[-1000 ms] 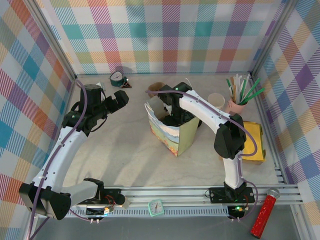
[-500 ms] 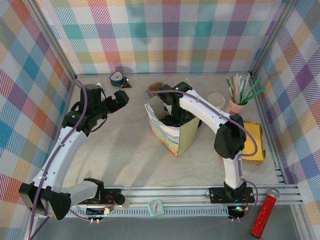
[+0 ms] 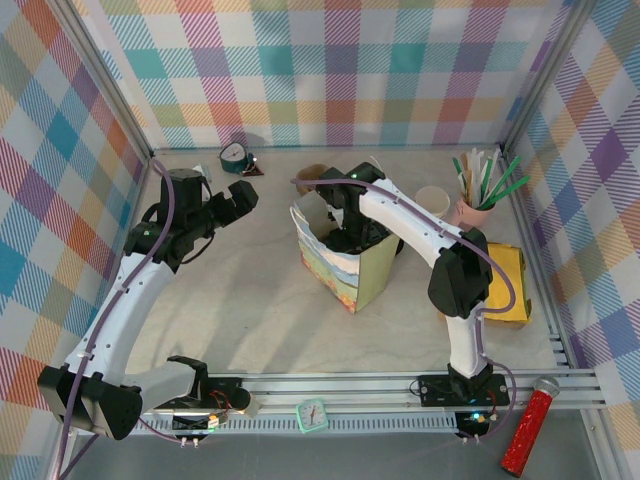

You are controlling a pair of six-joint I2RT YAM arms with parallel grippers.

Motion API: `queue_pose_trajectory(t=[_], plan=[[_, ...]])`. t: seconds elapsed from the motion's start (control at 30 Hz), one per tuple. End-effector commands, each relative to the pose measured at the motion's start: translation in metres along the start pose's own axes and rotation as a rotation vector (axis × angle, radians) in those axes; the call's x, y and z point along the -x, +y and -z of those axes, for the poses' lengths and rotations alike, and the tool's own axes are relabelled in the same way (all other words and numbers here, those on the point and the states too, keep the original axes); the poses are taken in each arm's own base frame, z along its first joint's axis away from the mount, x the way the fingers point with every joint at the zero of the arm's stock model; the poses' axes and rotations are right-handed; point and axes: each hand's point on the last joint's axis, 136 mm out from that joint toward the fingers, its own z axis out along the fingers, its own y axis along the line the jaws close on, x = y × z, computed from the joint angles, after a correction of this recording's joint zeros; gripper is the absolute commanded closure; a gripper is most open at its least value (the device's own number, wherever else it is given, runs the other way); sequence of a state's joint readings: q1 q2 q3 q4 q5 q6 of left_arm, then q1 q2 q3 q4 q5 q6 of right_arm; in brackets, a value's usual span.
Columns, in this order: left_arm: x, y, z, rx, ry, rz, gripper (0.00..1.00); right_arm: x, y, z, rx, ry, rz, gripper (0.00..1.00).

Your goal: Pack the takeout coffee

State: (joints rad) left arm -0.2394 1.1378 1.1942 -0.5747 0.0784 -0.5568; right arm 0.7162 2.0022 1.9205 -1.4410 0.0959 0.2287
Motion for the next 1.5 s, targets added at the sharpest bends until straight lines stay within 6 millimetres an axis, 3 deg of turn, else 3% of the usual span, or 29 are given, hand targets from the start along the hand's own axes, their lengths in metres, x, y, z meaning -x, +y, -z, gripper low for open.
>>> queue_pose_trajectory(t=[0.0,1.47], plan=[[0.009,-0.008,0.007,-0.03,-0.022,0.003,0.0,-0.003,-0.001,0.007,0.007,0.01,-0.025,0.0],[0.006,-0.007,0.007,-0.035,-0.017,0.01,0.0,-0.008,0.008,0.036,0.02,-0.035,-0.033,0.02]])
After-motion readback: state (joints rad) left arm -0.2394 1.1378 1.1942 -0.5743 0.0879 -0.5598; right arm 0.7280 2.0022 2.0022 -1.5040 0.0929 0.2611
